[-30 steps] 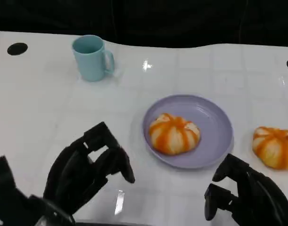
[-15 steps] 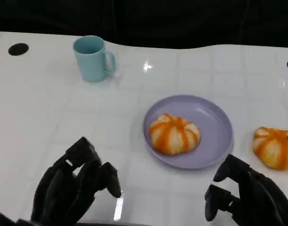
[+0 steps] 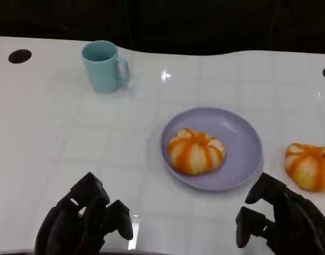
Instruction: Grasp the bread from the table and place it into the plate.
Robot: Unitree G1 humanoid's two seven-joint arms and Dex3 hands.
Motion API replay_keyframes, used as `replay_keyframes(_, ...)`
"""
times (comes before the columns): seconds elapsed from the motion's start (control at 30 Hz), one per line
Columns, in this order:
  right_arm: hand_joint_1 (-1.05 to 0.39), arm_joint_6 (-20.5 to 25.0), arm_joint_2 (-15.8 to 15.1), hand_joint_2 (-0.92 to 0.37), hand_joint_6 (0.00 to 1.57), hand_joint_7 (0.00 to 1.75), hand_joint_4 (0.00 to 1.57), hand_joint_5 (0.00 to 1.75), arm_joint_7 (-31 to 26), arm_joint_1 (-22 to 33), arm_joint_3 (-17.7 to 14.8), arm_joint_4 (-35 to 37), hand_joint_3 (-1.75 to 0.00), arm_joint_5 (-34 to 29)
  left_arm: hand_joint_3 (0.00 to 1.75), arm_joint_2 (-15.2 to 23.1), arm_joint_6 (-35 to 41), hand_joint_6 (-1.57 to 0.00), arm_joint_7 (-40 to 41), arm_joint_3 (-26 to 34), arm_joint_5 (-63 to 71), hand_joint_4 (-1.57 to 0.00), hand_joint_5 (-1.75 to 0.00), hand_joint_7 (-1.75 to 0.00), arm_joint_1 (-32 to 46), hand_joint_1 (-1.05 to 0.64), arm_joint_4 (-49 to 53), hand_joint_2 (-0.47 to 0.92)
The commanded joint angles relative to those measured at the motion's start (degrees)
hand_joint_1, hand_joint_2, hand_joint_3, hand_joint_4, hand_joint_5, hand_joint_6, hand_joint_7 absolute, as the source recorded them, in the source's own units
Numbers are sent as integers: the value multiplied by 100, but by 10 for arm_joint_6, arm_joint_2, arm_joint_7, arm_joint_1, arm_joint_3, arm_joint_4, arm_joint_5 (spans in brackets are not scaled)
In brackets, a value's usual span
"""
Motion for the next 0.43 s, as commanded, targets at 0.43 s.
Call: replay_keyframes(0.43,-55,-8,-9,-92,47,175,78,175,3,1,-5,1,-47,1,40,1,8,-53,5,12,-4,-77,-175,-175,6,-53,0,92)
